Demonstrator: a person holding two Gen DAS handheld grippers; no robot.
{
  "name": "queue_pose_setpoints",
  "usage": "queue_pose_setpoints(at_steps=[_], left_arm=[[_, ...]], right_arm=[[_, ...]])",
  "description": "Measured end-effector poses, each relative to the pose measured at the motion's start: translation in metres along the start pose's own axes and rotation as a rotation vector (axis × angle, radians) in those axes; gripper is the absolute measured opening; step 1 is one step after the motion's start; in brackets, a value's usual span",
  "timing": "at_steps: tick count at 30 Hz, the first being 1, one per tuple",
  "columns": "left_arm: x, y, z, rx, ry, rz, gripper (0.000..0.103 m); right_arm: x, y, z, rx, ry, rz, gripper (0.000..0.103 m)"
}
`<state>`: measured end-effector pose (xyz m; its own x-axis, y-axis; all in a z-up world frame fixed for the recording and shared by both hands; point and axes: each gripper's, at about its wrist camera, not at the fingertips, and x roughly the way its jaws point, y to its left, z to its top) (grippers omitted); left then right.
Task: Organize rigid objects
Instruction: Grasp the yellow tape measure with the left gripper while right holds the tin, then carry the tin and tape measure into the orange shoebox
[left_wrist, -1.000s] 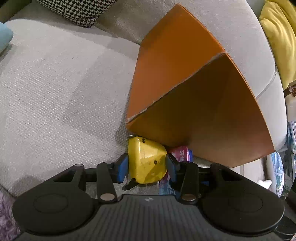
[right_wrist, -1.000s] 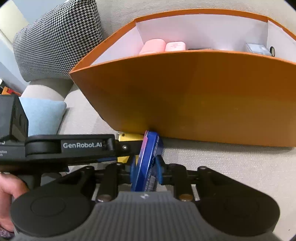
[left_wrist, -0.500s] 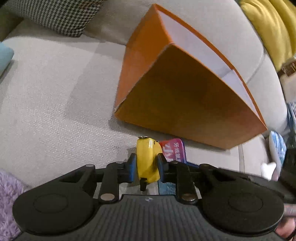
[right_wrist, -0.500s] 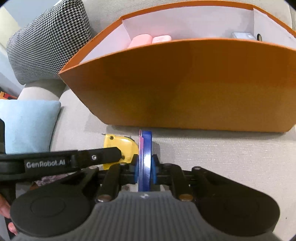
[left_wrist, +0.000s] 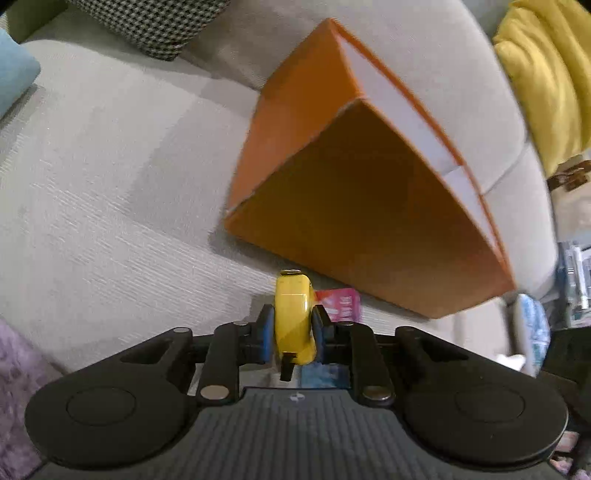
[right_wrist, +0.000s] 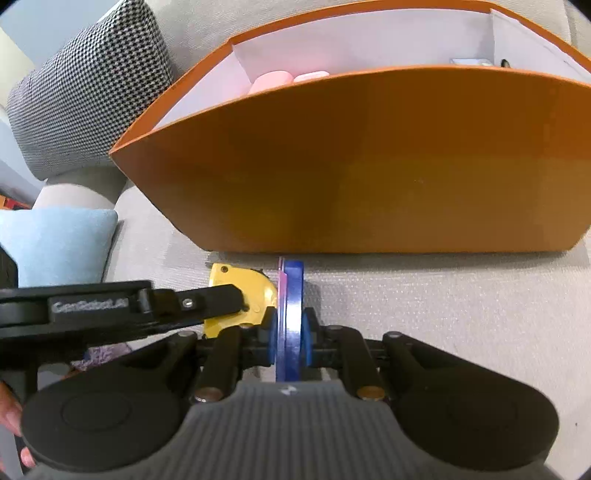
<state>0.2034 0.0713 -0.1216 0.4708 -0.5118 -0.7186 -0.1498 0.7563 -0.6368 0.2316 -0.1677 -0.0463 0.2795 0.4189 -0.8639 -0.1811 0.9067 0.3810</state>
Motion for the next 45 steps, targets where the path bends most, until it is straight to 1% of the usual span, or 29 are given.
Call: queue_pose_setpoints(at_steps=[1,3,8,14,19,21,23,25,29,33,37,39,41,44,45], left_arm=[[0.0,-0.001,-0.002,-0.002,0.009,-0.004,0.022],[0.003,-0.004,-0.005,0.019,0.019,0.05,0.022],[0.005,-0.012,-0.007,0.059,-0.002,0.065,0.022],[0.012,-0.032,-0.013,0.166,-0.018,0.121,0.022],[0.018,-0.041,-0.014,0.213,0.014,0.159,0.024],[0.013,-0.038,-0.01,0.237,0.023,0.168,0.024],[0.012,-0.039,-0.01,0.25,0.029,0.167,0.023],[0.009,-0.038,-0.01,0.238,0.023,0.152,0.023],[-0.011,-0.034,-0.006,0.156,0.004,0.055,0.023],[-0.046,-0.05,0.005,0.185,-0.061,-0.009,0.023],[-0.078,-0.072,0.028,0.228,-0.138,-0.064,0.023],[-0.088,-0.083,0.044,0.258,-0.172,-0.075,0.023],[-0.09,-0.092,0.06,0.286,-0.197,-0.076,0.023],[-0.083,-0.102,0.082,0.316,-0.212,-0.045,0.023],[-0.077,-0.103,0.087,0.317,-0.206,-0.037,0.023]], right_arm=[[-0.001,-0.002,-0.001,0.009,0.004,0.006,0.014],[-0.002,-0.004,-0.005,0.02,0.01,0.009,0.014],[-0.005,-0.002,-0.011,0.02,0.01,0.001,0.014],[-0.004,0.001,-0.012,0.013,0.008,-0.009,0.014],[0.001,0.006,-0.011,0.011,0.012,-0.012,0.014],[0.001,0.006,-0.011,0.005,0.013,-0.013,0.014],[0.001,0.008,-0.011,-0.001,0.012,-0.018,0.014],[-0.003,0.008,-0.01,-0.003,0.004,-0.014,0.014],[-0.025,0.01,-0.005,-0.025,-0.034,0.001,0.014],[-0.058,0.015,0.012,-0.05,-0.096,0.039,0.014],[-0.092,0.019,0.043,-0.071,-0.181,0.076,0.014],[-0.104,0.018,0.064,-0.068,-0.218,0.095,0.014],[-0.108,0.013,0.086,-0.049,-0.236,0.105,0.014],[-0.098,0.002,0.118,-0.004,-0.223,0.092,0.014],[-0.087,-0.002,0.13,0.02,-0.203,0.069,0.014]])
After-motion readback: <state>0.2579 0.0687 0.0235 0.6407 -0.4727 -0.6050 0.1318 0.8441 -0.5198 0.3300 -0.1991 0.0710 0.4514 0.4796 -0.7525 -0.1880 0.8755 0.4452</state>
